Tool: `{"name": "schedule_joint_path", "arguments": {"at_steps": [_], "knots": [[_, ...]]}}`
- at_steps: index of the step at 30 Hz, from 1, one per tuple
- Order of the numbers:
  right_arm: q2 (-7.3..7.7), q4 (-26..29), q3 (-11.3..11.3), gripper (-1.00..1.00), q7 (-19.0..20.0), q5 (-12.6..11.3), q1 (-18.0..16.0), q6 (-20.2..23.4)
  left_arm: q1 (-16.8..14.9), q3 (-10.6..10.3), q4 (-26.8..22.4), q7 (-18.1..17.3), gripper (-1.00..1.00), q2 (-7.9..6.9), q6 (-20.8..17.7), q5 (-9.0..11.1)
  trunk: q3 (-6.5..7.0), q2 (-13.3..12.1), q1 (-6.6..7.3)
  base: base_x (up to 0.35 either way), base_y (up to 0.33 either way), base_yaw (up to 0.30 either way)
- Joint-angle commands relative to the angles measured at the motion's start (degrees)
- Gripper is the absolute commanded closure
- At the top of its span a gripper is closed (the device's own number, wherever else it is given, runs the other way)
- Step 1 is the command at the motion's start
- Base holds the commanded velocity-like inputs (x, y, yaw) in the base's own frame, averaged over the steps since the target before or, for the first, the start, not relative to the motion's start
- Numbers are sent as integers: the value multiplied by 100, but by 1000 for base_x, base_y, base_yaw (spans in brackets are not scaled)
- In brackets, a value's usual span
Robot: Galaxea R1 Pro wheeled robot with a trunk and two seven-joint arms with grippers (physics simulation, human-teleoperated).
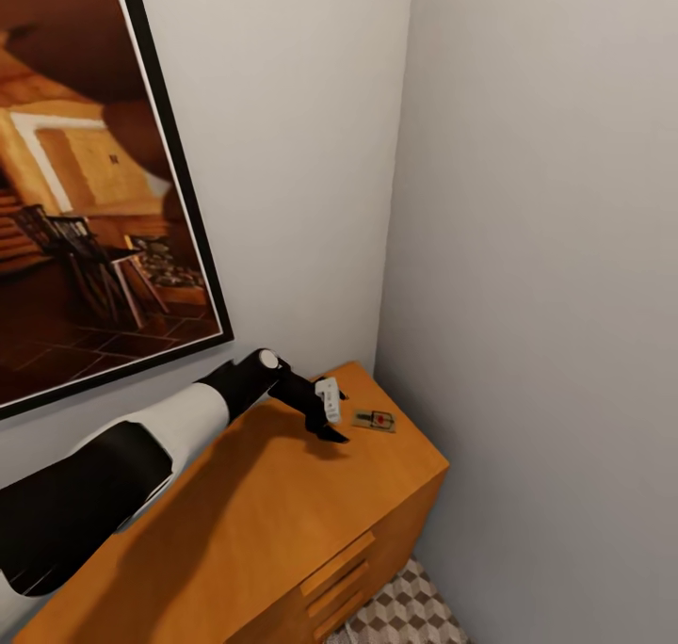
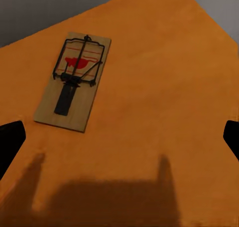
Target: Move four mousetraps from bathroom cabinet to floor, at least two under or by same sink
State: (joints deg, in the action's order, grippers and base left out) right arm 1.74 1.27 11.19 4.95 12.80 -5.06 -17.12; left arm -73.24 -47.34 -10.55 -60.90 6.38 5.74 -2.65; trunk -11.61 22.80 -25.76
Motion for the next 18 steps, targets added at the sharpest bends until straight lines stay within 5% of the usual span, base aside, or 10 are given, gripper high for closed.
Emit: {"name": "schedule_joint_path", "arguments": {"at_steps": [1, 8, 18], "knots": [[2, -4, 50, -100, 24, 39, -4, -19, -6, 16, 8, -3, -100, -61, 54, -26, -20, 12, -3, 0, 0, 0], [2, -4, 50, -100, 24, 39, -4, -26, -6, 48, 7, 26, -100, -239, 34, -19, -80, 12, -3, 0, 0, 0], [2, -4, 46, -100, 24, 46, -4, -28, -6, 80, -21, 151, -100, -279, 22, -16, -161, 12, -3, 0, 0, 0]]}}
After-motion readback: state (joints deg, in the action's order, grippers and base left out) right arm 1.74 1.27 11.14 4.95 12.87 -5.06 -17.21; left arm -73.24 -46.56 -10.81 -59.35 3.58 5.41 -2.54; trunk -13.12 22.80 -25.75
